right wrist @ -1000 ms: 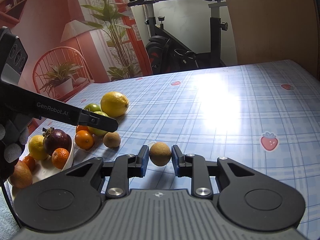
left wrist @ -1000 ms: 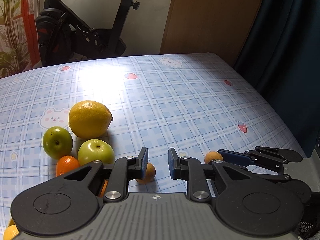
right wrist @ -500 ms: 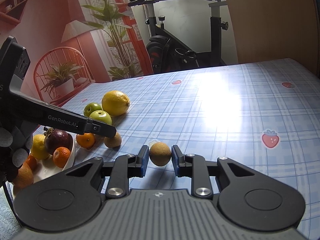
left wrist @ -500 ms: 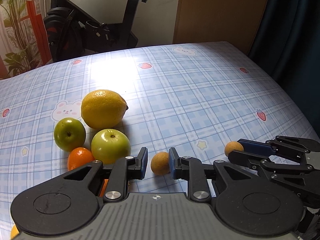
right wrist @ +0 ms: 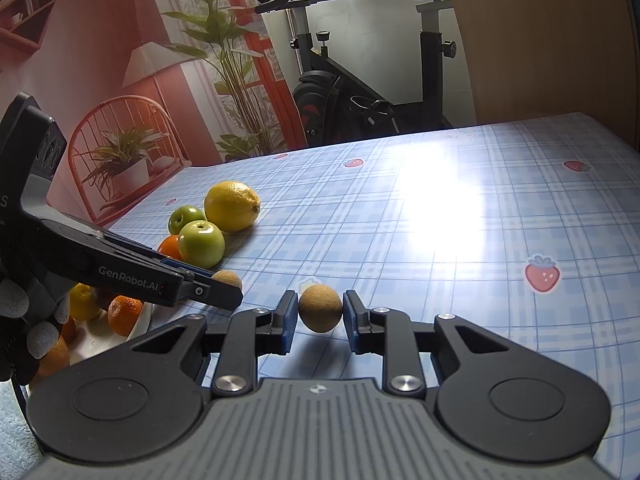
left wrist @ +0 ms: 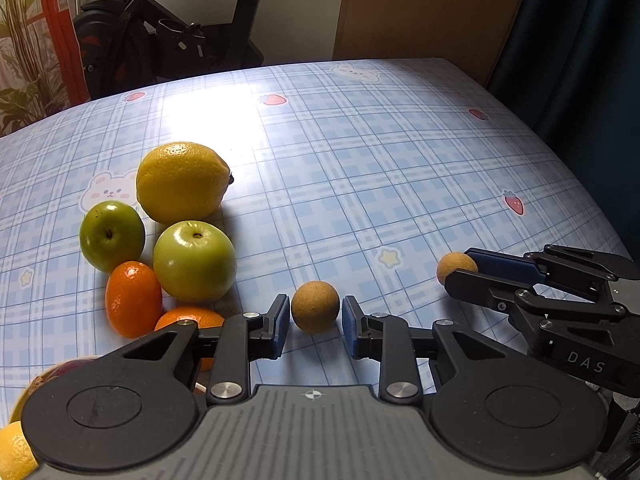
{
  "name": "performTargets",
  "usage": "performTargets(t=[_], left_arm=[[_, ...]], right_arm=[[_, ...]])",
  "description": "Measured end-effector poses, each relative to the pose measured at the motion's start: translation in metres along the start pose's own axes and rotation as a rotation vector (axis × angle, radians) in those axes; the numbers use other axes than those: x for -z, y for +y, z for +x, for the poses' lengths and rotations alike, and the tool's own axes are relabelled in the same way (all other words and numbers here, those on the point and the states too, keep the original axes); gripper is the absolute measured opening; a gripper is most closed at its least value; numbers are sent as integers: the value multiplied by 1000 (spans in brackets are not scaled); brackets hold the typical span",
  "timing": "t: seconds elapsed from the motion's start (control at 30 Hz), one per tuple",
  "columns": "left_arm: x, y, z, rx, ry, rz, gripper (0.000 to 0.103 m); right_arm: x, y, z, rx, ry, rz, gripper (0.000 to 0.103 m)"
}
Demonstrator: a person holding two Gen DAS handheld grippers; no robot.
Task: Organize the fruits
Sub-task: 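Carry both small brown fruits over the cream plate with both grippers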
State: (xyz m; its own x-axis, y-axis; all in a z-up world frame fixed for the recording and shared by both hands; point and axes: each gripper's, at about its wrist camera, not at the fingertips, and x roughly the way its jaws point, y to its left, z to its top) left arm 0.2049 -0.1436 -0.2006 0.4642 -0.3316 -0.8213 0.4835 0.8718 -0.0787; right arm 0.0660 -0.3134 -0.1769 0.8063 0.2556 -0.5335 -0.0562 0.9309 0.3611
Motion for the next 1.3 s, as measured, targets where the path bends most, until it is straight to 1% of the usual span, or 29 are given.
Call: performTargets(t=[0.17,0.23,0.4,0.5,0.73,0.9,1.1,1.3], left_arm=[[1,-3,-5,5,-12,3,28],[1,-4,-12,10,-25,1,28],[10,-7,-39,19,-69,24,28],[18,-2,-61,43,-86,12,28],[39,26,-114,67,-126,-27,28],[54,47,-143,42,-155,-45,28],[78,63,-156,43,-148,-60,28],[90,83,-150,33,-127,-94,28]], right_arm=[[0,0,0,0,0,0,27],[1,0,1,0,1,-1,27],[4,3,-1,-2,-1,6,27],[4,8,-5,-18,0,17,27],[0,55,-15,-76,-6,-55,27],[1,94,-10,-117,18,-115,27],[7,129,-6,-140,48,-162,27],[13,147,1,-151,83,-185,27]])
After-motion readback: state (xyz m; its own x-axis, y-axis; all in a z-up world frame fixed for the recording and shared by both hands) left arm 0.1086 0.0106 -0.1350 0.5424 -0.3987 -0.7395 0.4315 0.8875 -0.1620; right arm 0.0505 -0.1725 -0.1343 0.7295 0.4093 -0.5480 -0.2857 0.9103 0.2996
